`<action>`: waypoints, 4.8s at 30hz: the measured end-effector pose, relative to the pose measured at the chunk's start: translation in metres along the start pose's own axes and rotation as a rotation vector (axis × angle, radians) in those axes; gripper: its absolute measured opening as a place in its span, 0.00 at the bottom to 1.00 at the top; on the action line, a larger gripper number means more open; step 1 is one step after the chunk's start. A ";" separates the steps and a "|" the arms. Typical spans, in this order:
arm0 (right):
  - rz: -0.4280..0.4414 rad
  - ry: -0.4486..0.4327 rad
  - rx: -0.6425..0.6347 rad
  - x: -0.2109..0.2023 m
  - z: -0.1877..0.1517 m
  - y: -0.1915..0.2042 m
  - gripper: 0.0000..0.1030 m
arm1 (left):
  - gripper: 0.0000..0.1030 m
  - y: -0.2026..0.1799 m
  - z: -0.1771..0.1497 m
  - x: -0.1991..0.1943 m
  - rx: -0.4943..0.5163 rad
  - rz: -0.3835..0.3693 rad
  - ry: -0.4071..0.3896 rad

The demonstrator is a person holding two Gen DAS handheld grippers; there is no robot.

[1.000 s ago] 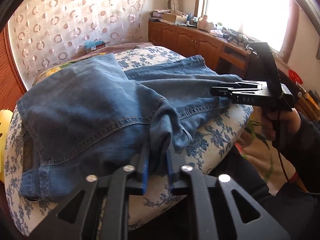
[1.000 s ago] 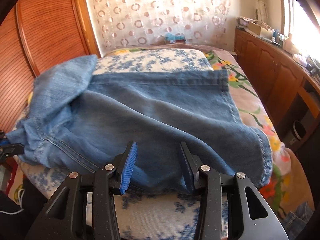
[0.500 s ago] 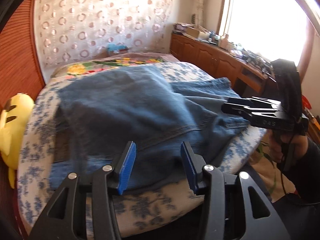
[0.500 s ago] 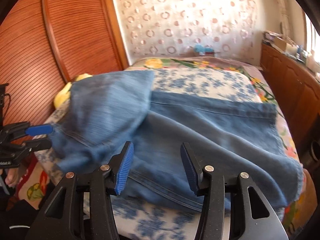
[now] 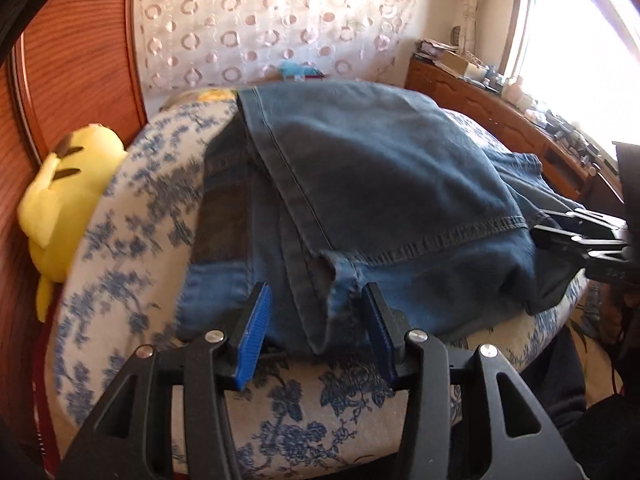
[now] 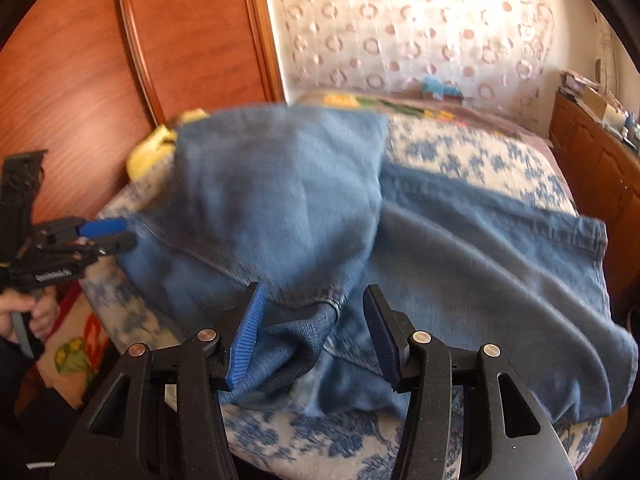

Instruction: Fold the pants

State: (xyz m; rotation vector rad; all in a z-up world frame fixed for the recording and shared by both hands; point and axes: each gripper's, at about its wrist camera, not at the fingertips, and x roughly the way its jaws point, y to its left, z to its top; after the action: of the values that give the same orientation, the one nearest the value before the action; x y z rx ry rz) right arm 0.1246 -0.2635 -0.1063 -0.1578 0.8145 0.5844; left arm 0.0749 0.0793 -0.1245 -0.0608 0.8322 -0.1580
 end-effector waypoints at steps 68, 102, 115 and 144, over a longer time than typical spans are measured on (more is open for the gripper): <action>-0.284 -0.081 0.476 -0.100 -0.093 -0.214 0.50 | 0.62 -0.086 0.054 -0.002 0.149 -0.121 -0.125; 0.191 -0.218 -0.186 -0.051 0.150 0.114 0.02 | 0.62 0.055 0.036 -0.059 -0.064 0.035 -0.207; 0.179 -0.117 -0.159 -0.040 0.103 0.085 0.44 | 0.62 0.030 0.043 -0.047 -0.022 0.010 -0.188; -0.013 -0.029 0.028 0.025 0.013 -0.017 0.50 | 0.11 -0.037 0.057 0.021 0.129 -0.077 -0.057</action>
State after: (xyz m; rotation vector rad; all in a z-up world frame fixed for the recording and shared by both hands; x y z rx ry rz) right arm 0.1557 -0.2624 -0.1172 -0.1284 0.7925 0.5614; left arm 0.1264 0.0393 -0.0975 0.0233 0.7612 -0.2812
